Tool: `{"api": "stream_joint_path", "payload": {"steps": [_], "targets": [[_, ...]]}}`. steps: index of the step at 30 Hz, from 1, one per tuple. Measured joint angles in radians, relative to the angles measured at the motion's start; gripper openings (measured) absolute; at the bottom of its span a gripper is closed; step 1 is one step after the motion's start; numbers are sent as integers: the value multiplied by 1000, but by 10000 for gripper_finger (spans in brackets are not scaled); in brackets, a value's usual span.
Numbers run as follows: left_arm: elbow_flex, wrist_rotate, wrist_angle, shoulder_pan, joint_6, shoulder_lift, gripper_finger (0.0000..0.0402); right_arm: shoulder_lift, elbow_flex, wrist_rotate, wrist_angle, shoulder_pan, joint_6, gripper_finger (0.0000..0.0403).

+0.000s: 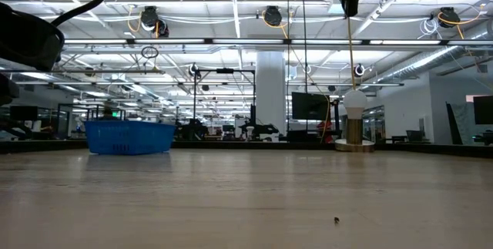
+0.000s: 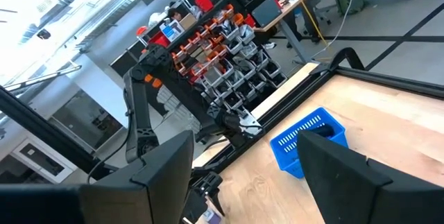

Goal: Pick & Place Office items
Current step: Put the violet charger adapter into the white bin

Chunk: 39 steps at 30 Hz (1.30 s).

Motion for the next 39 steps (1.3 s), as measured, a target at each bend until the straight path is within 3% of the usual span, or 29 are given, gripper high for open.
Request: {"api": "stream_joint_path", "payload": {"steps": [16,39], "targets": [[27,46,-108,23,6,-14,340,0,0,0,15,0,0,251],[31,10,-23,23,8,-17,340,0,0,-2,23,0,-3,251]]}}
